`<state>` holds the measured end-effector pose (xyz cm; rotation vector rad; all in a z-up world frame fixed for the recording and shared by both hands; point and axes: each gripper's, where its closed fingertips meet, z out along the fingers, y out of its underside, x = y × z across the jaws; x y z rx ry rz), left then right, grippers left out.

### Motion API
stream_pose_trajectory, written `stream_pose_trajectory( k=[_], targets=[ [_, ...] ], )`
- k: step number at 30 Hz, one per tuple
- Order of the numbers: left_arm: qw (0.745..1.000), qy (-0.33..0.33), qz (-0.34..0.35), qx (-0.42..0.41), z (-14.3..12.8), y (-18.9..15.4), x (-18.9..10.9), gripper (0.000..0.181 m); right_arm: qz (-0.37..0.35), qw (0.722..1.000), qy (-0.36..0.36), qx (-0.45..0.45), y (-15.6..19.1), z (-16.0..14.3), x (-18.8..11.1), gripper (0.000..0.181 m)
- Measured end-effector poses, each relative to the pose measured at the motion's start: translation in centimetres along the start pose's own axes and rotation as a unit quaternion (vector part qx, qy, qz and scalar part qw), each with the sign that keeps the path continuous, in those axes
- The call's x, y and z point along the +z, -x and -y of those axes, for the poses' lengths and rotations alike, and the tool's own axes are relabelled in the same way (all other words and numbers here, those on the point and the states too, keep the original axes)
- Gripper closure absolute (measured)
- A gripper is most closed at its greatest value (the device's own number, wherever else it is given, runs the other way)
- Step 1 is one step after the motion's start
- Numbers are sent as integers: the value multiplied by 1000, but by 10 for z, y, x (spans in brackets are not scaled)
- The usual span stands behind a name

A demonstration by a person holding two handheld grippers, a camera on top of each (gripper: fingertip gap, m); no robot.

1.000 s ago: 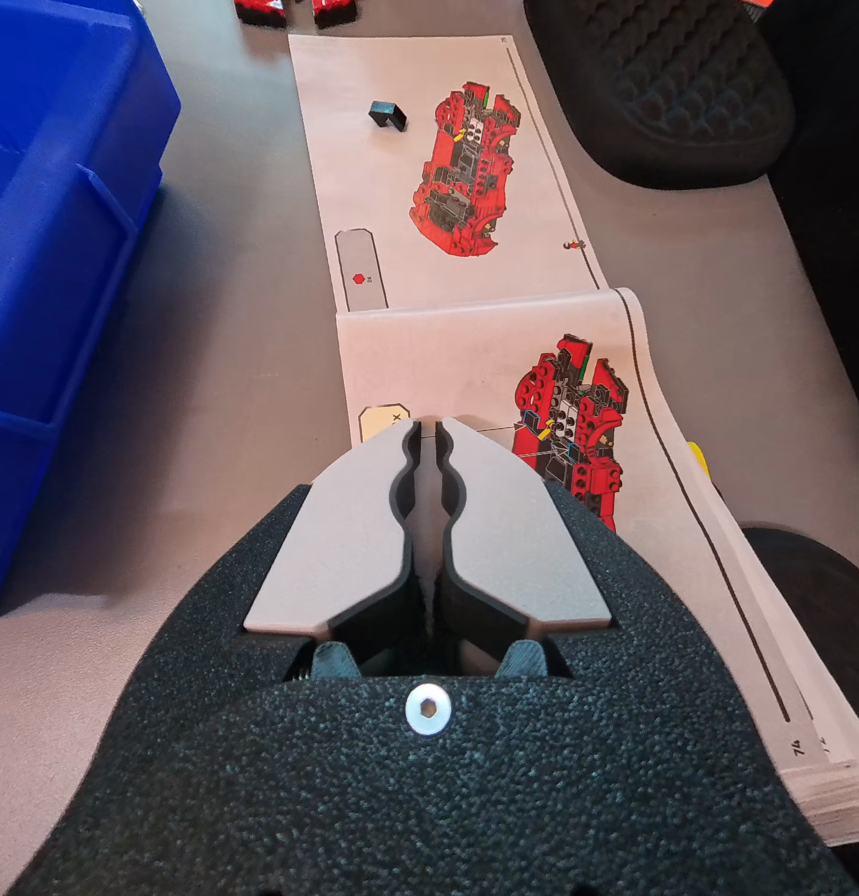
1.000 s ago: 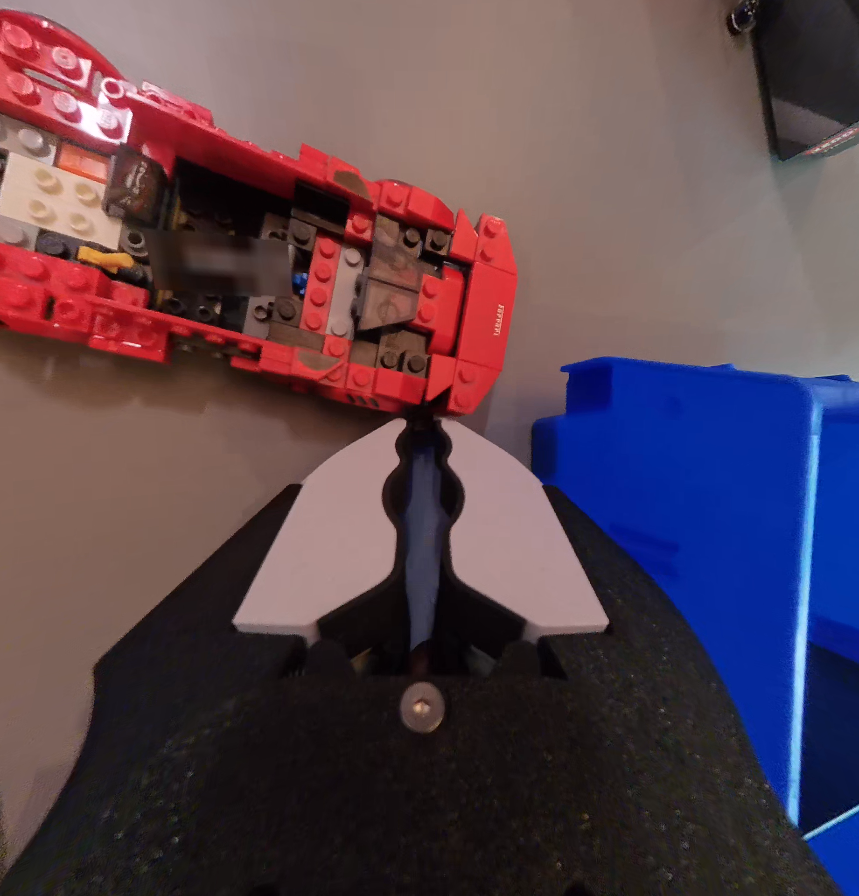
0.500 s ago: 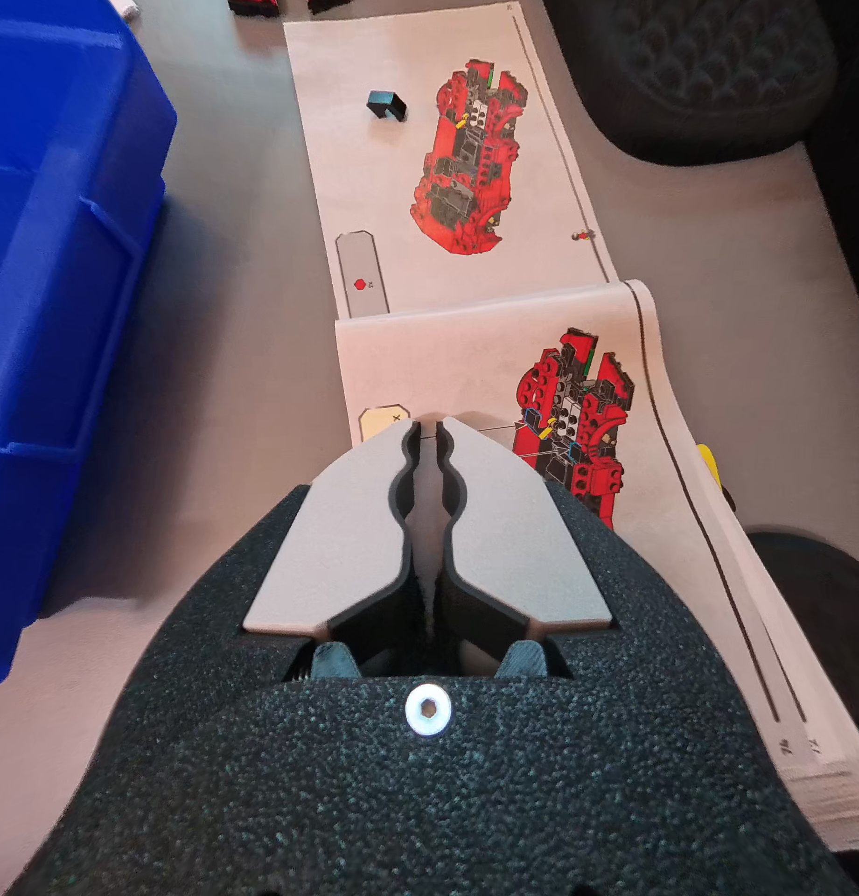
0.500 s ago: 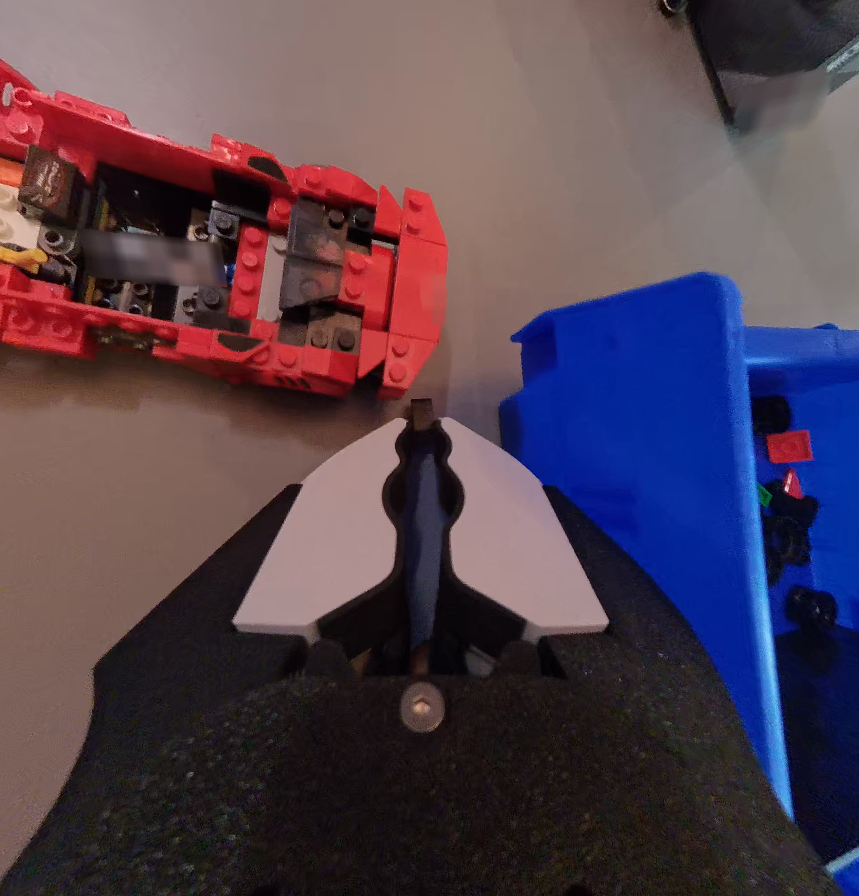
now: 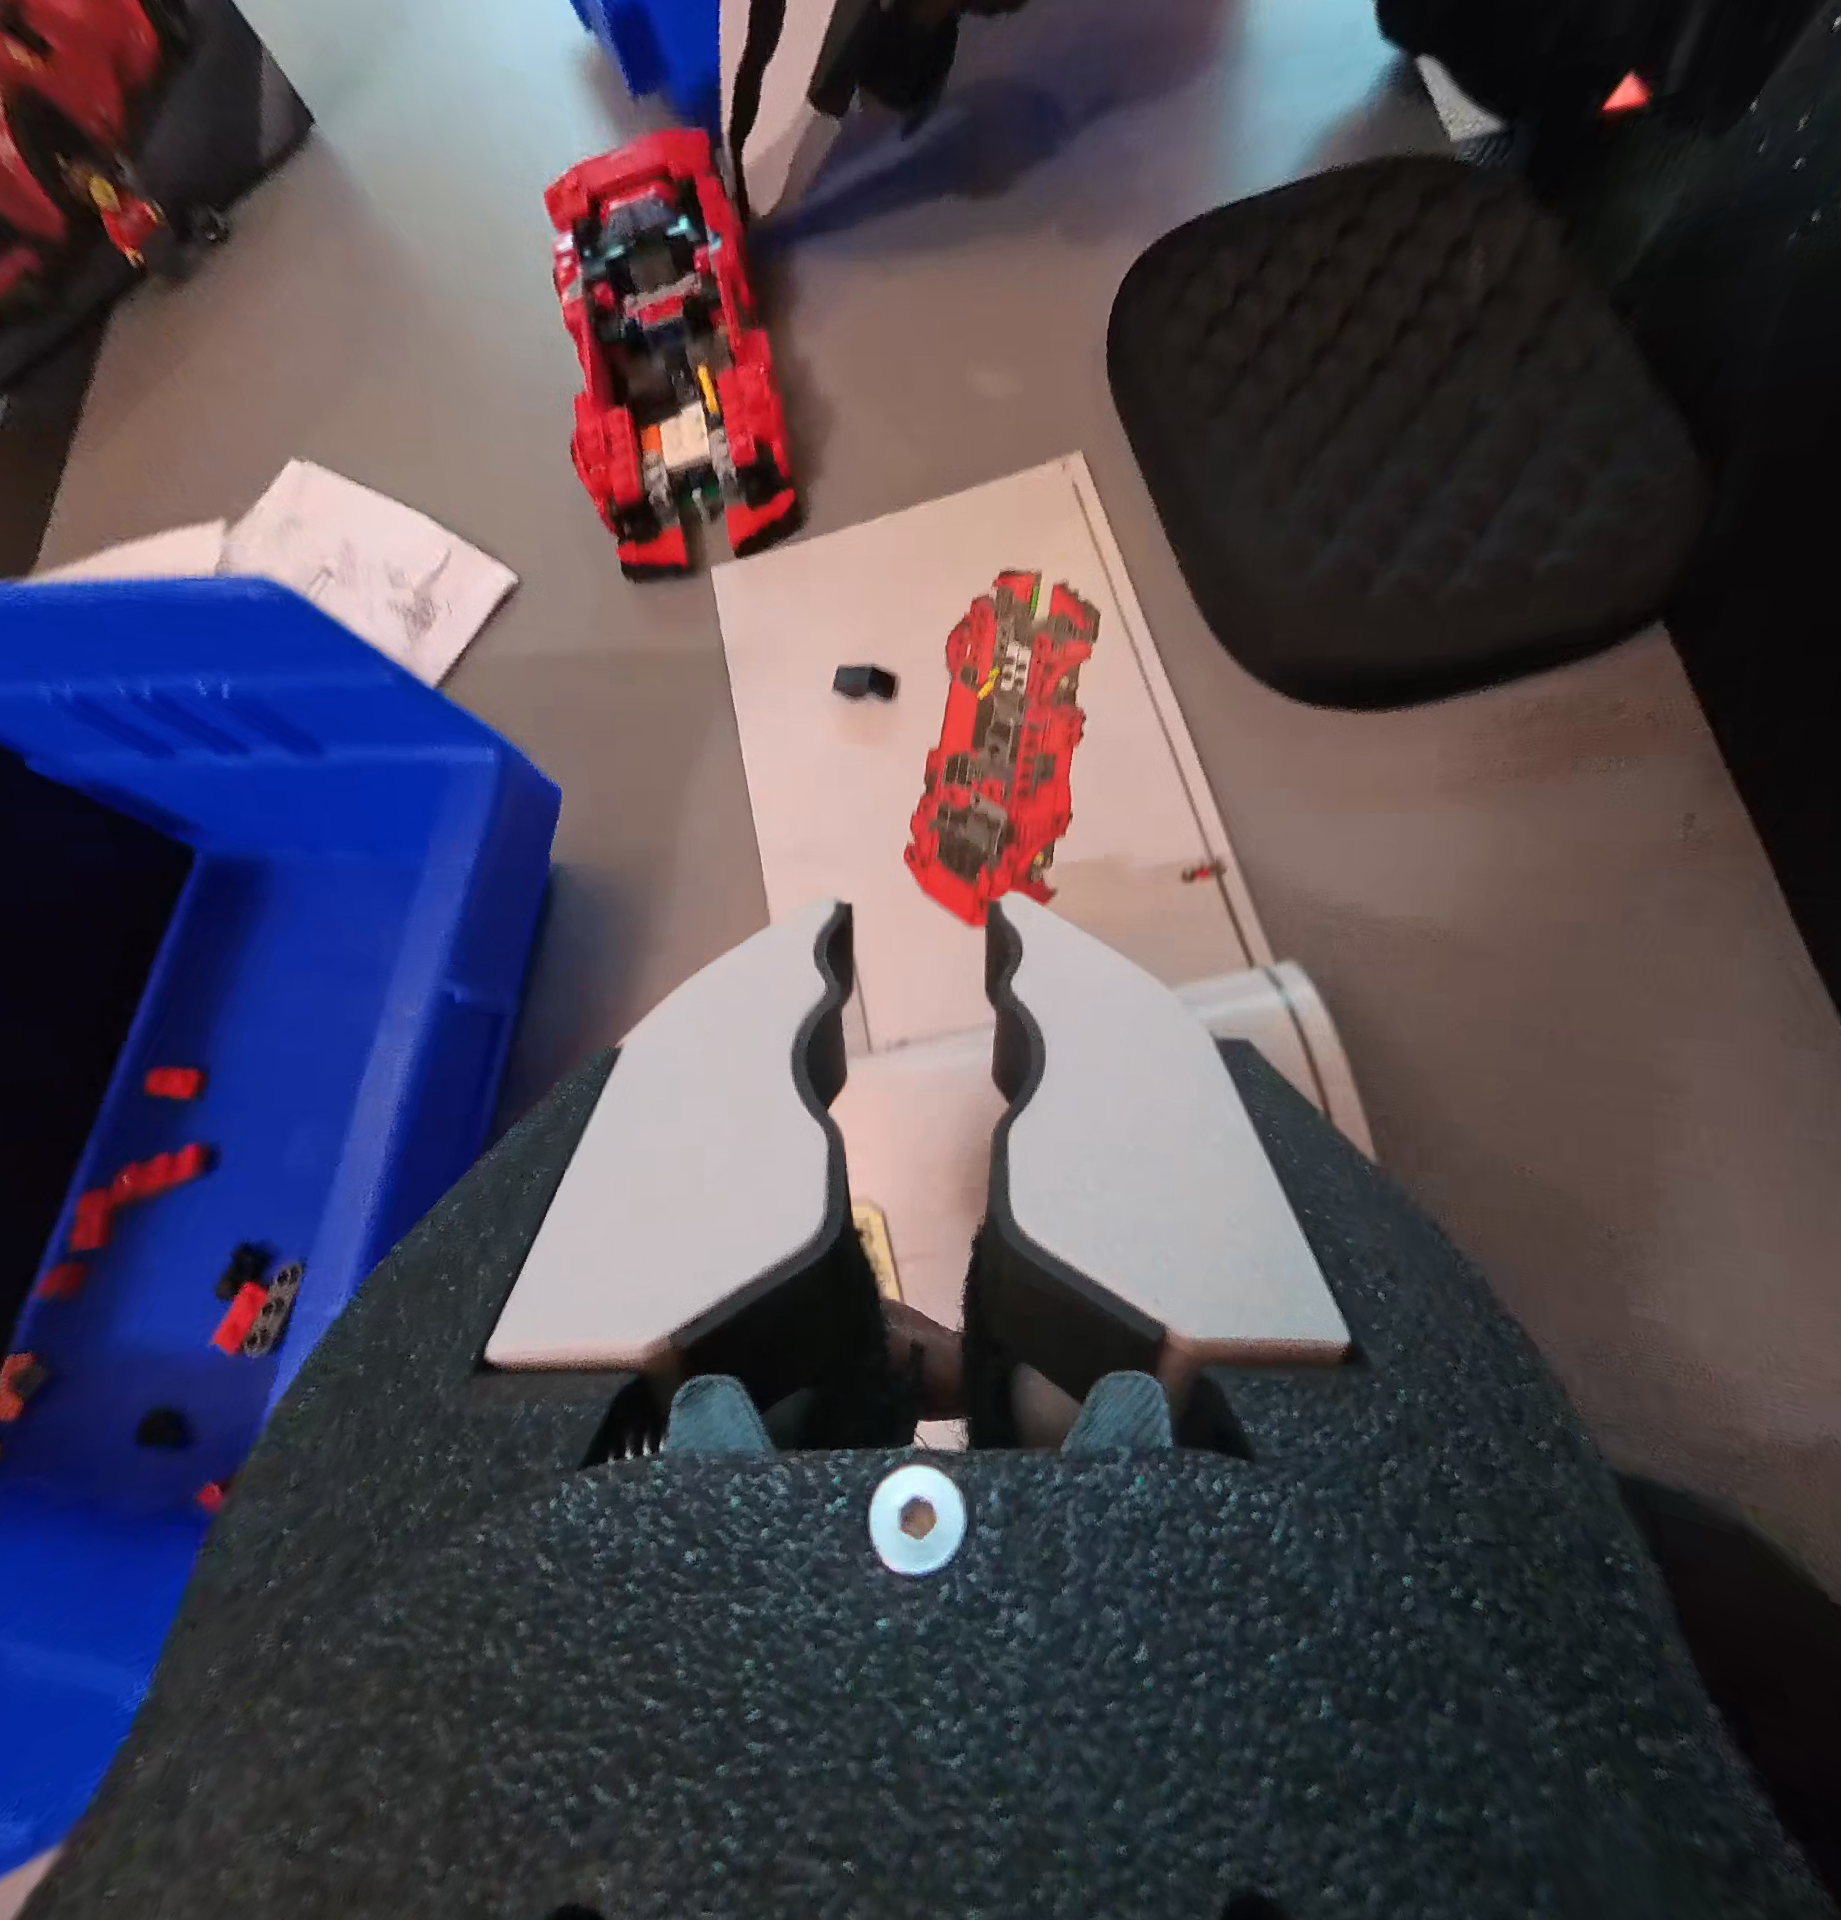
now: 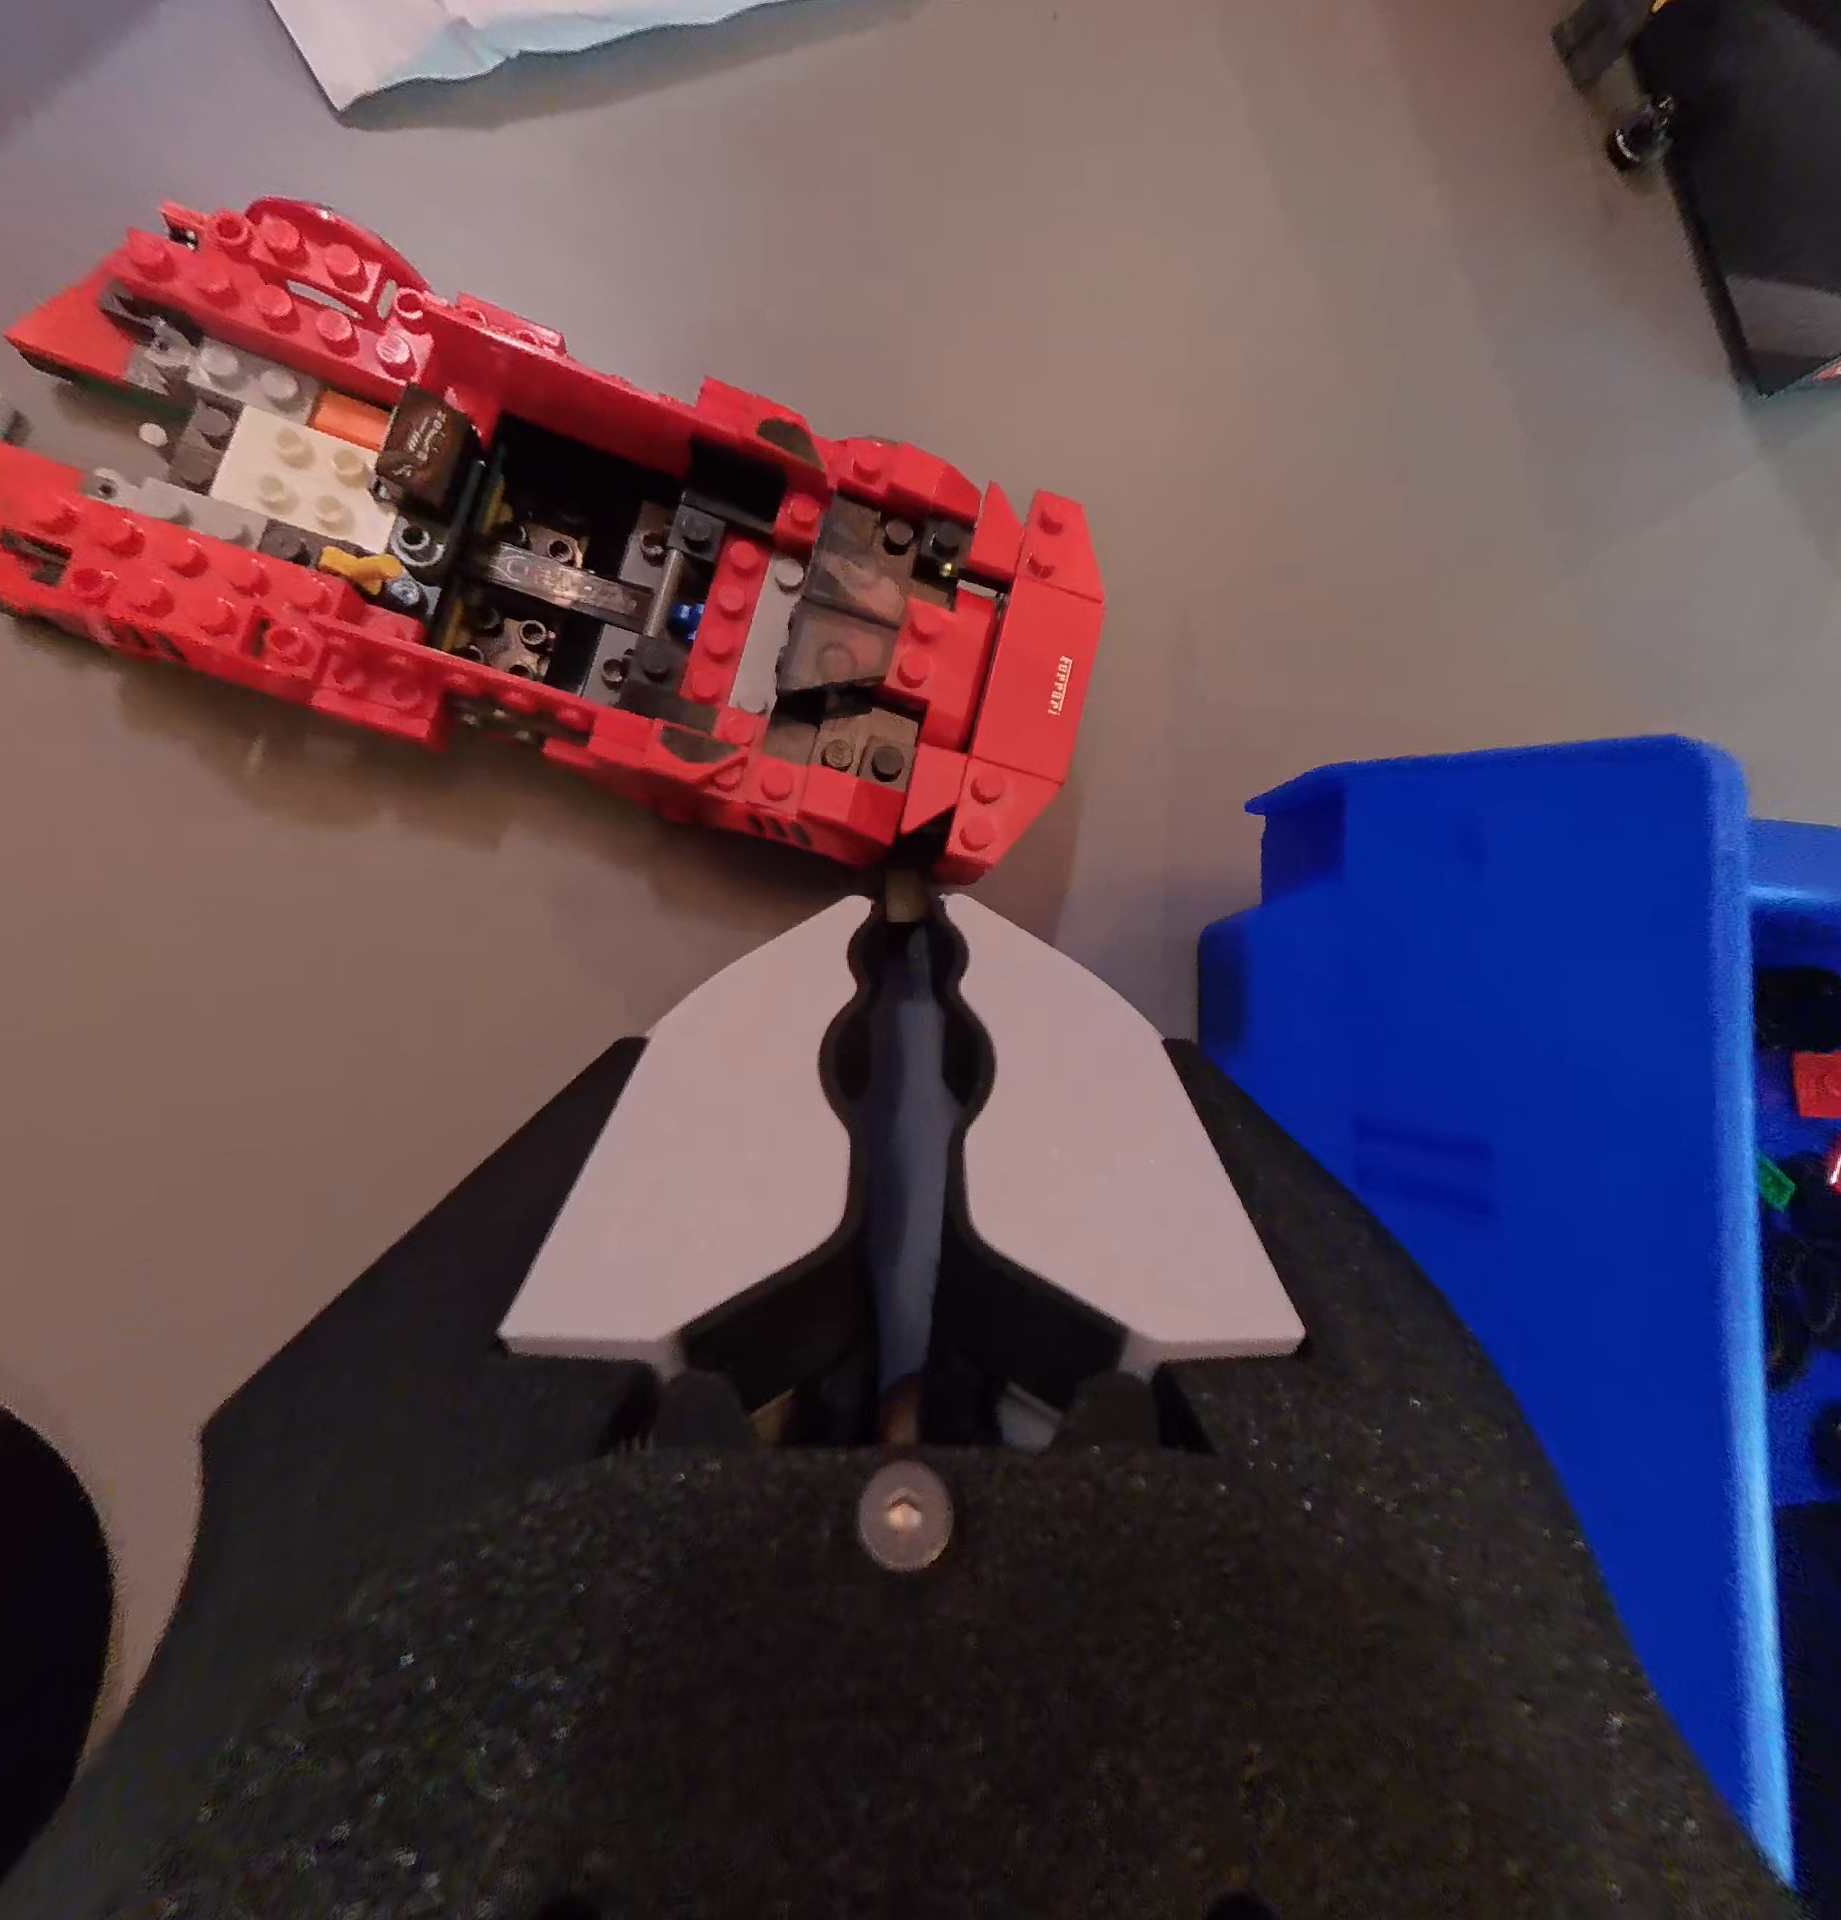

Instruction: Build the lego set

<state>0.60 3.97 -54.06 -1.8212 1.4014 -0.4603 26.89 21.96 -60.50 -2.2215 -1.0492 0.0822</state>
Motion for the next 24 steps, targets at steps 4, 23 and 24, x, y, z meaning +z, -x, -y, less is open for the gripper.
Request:
stream_pose_trajectory(
  k=[4,23,24],
  targets=[
    [997,70,21,13,0,3,2,152,4,1000,-3,12,-4,-2,1,173],
    [989,34,83,-118,-45,15,-39,158,97,994,6,-55,44,-2,-10,173],
    [989,30,85,-121,-46,15,-39,158,132,989,-3,-73,59,0,-14,173]
  ],
)
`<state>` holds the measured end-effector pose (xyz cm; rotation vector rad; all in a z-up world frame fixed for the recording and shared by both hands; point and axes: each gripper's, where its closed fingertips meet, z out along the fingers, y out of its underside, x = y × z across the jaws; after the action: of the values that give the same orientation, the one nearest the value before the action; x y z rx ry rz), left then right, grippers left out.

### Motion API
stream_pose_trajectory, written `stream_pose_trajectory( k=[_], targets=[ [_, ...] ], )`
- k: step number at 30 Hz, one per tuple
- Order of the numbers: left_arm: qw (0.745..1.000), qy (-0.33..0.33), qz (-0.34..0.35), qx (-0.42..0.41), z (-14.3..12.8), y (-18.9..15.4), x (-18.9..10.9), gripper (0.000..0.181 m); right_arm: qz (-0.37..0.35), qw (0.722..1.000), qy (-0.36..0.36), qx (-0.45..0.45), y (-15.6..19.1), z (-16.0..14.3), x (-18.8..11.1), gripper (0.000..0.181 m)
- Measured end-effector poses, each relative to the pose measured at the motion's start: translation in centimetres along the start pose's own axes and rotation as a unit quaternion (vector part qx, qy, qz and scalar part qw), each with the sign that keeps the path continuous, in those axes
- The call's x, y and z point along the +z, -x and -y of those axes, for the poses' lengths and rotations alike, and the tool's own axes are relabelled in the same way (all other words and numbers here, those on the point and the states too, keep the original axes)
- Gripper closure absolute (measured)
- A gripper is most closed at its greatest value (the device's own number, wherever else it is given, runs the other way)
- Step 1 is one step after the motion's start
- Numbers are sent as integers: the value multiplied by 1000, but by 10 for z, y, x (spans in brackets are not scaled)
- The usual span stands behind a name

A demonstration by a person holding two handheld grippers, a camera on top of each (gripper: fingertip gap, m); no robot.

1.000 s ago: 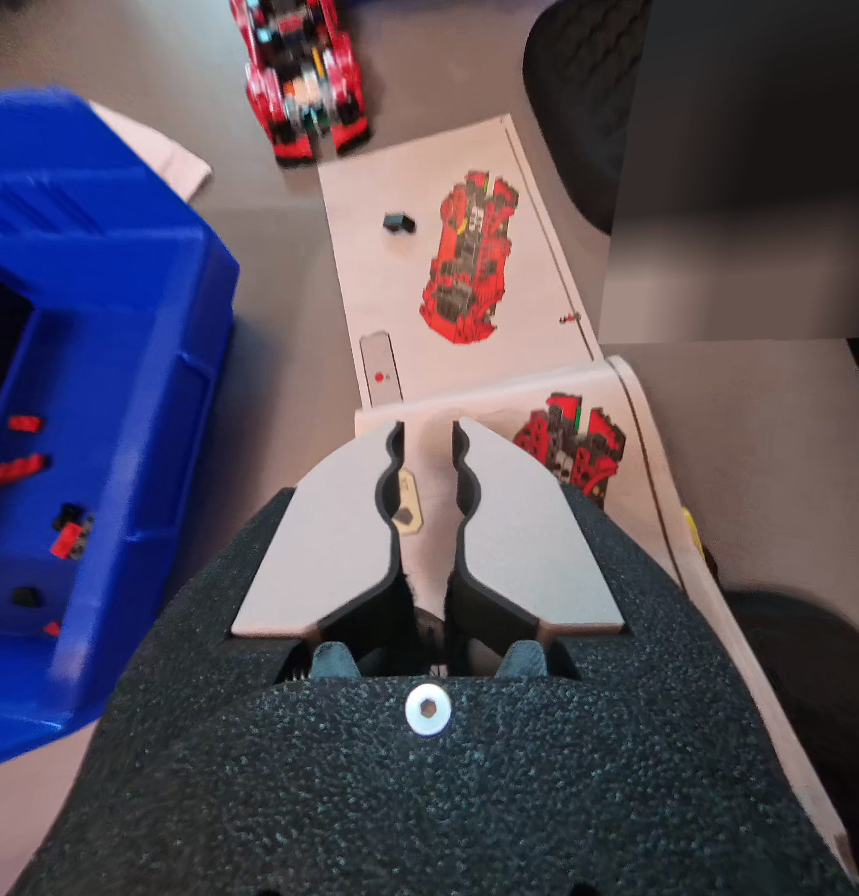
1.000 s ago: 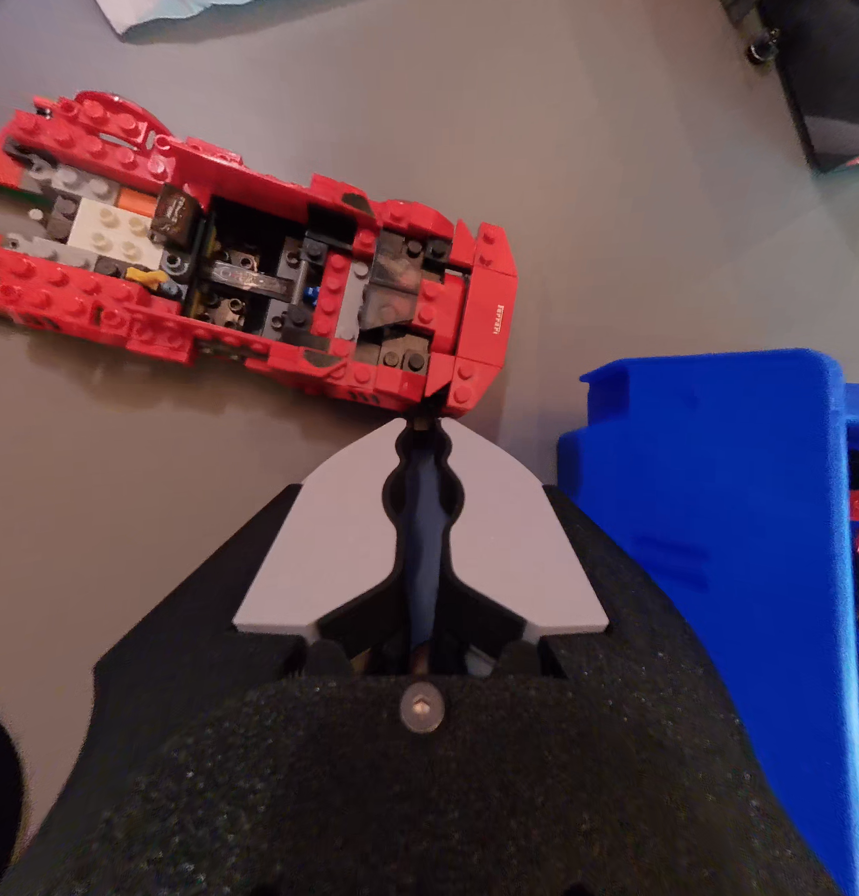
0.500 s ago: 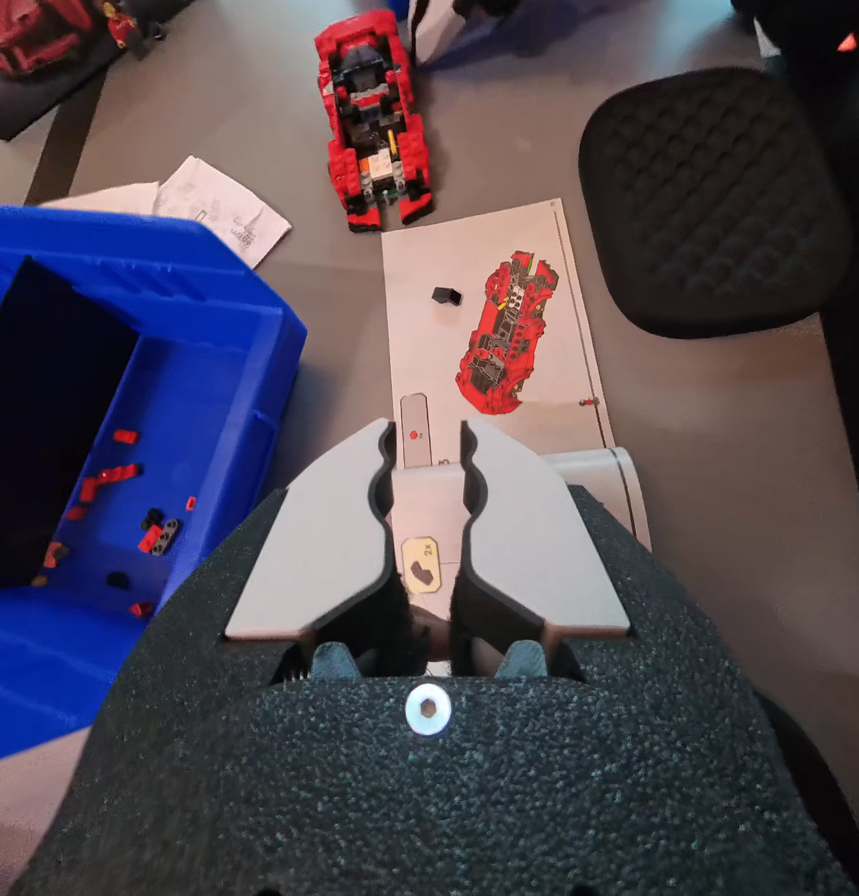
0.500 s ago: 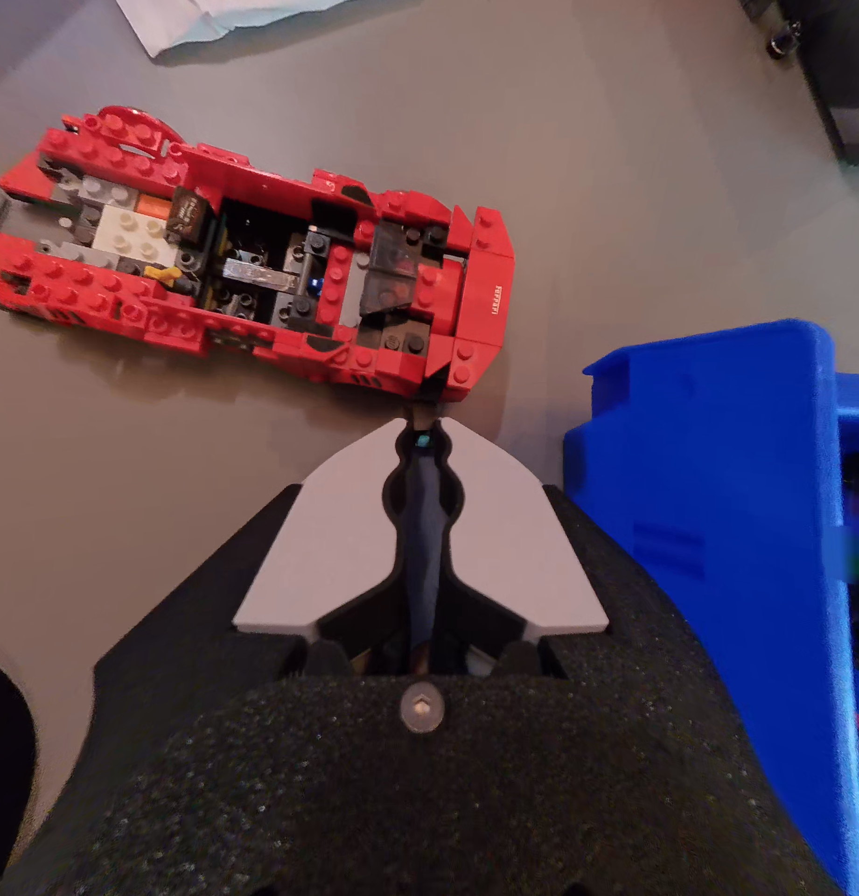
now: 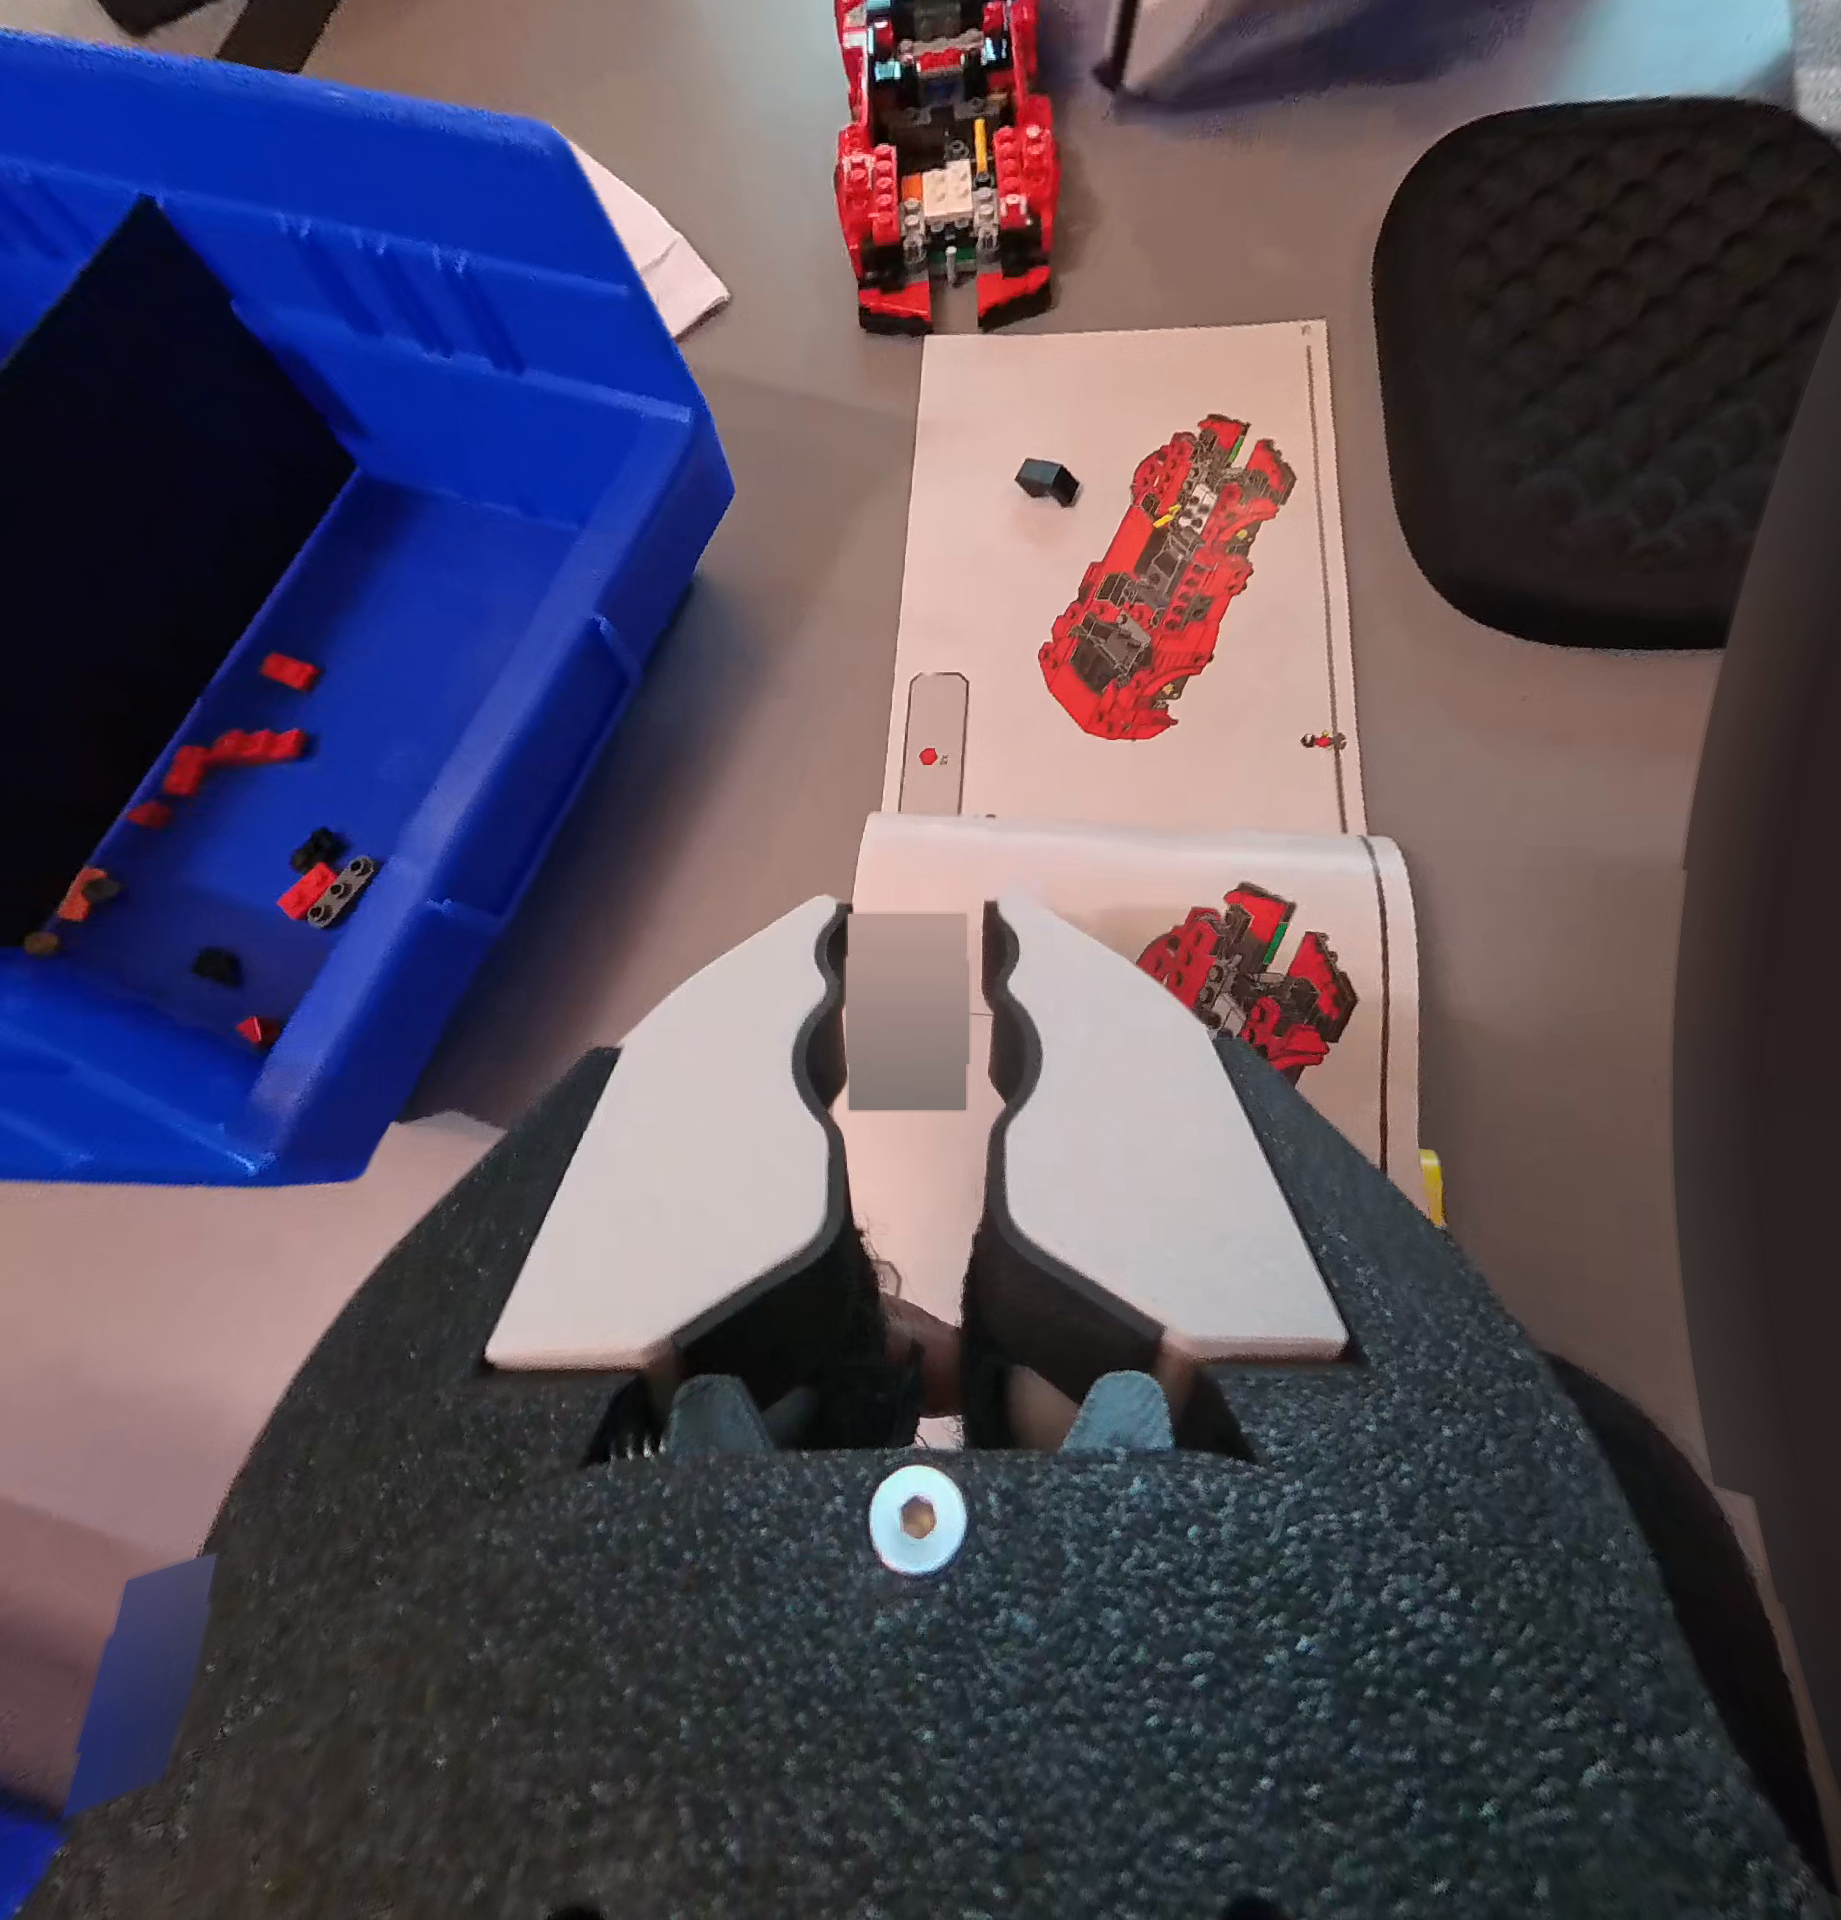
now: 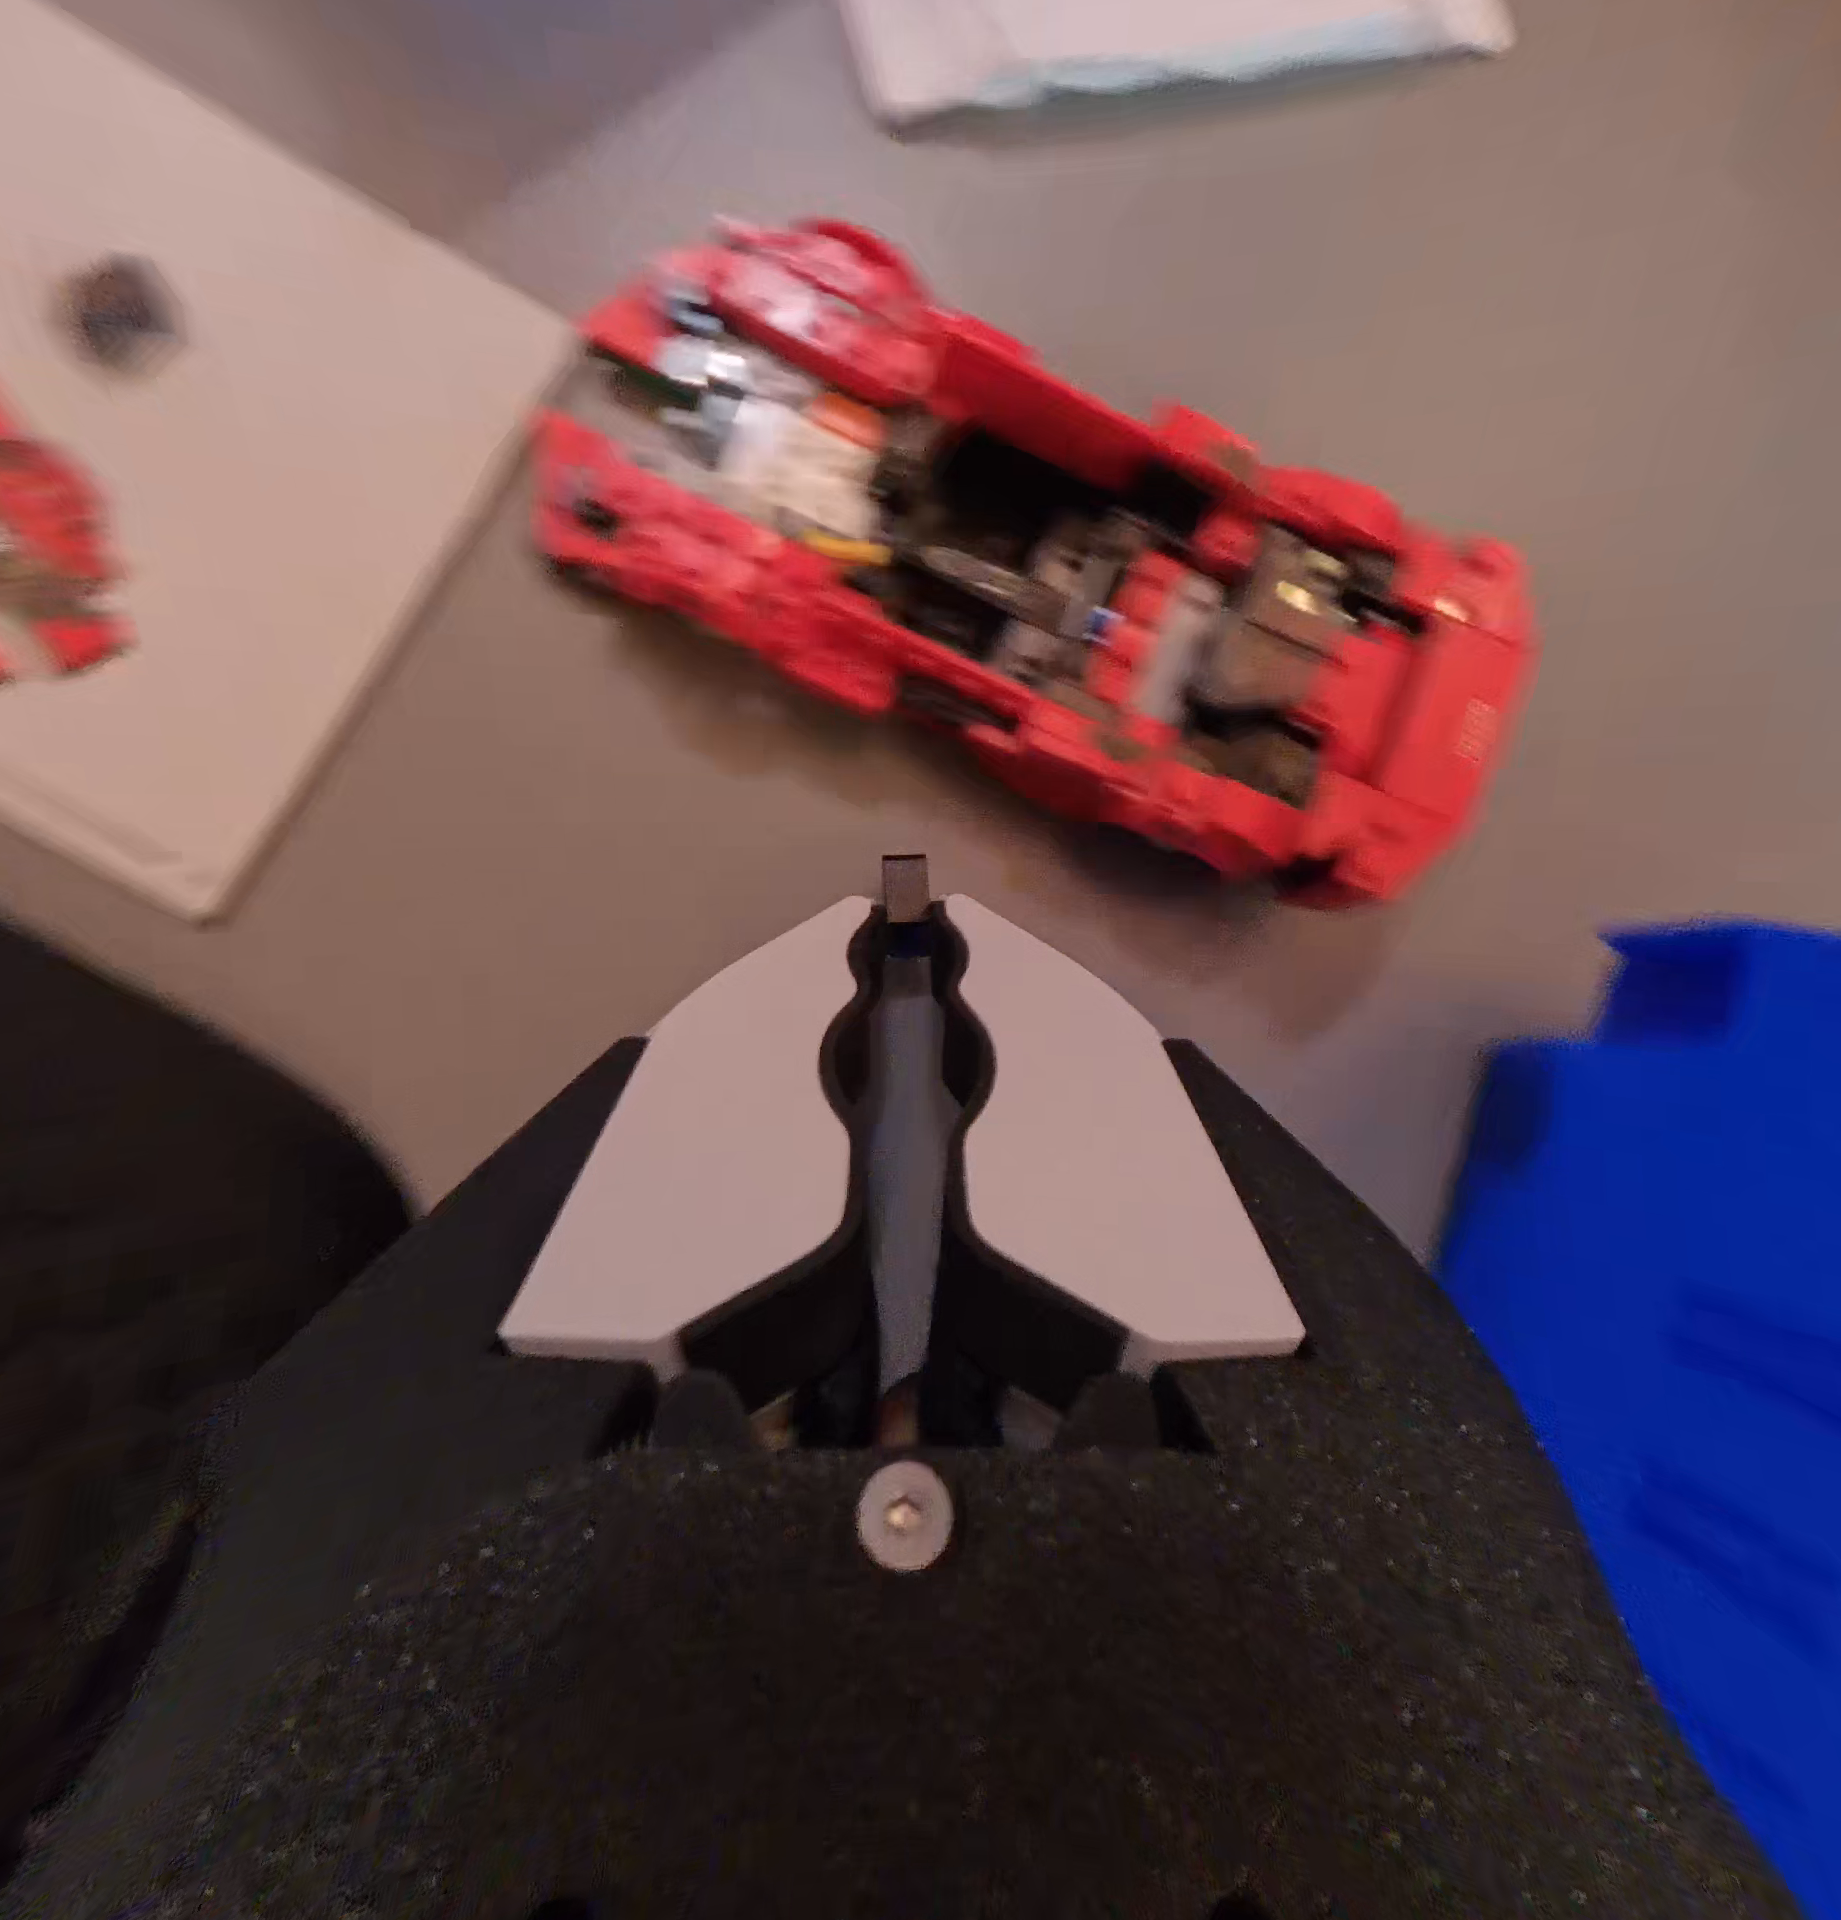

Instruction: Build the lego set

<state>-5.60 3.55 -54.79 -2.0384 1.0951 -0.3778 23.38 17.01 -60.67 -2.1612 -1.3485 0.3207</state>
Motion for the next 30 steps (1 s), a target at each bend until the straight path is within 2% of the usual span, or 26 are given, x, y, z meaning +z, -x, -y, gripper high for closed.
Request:
stream_pose_trajectory(
  k=[3,8,18,25,30],
  targets=[
    [1000,-13,3,-9,-5,3,1,158,77,996,-15,-35,37,14,4,173],
    [999,-36,0,-16,-10,7,5,159,102,992,-8,-69,56,27,19,173],
    [997,-75,-5,-16,-12,10,6,159,85,994,-28,-70,52,50,37,173],
    [998,-67,-13,-12,-20,8,12,159,61,994,-52,-70,43,70,52,173],
    [998,-62,-17,-7,-24,6,15,159,71,993,-64,-65,49,75,50,173]
  ],
)
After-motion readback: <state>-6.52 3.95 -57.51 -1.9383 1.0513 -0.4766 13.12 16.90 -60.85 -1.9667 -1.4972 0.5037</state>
